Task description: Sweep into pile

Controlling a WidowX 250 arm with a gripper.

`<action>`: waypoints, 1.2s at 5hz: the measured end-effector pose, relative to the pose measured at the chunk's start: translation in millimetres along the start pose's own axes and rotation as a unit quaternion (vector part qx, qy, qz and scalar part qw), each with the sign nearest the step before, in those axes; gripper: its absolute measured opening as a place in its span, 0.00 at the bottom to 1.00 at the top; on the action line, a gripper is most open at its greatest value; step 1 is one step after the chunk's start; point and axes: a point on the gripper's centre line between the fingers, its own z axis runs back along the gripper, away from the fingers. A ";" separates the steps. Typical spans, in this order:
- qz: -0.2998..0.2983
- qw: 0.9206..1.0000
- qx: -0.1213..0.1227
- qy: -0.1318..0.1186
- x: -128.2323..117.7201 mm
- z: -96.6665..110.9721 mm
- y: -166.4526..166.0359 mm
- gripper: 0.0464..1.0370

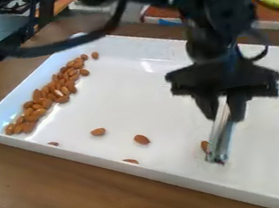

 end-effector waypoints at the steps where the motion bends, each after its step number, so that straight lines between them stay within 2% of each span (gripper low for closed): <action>1: 0.000 1.000 0.003 0.013 -17.6 -12.6 4.6 0.28; 2: 0.003 1.000 0.001 0.007 -20.7 -13.0 6.9 0.28; 3: -0.001 1.000 0.007 0.012 -24.2 -11.0 18.6 0.28; 5: -0.003 0.998 0.045 0.038 -21.5 -0.1 75.9 0.28; 6: -0.019 0.998 0.054 0.030 -22.7 4.3 94.3 0.28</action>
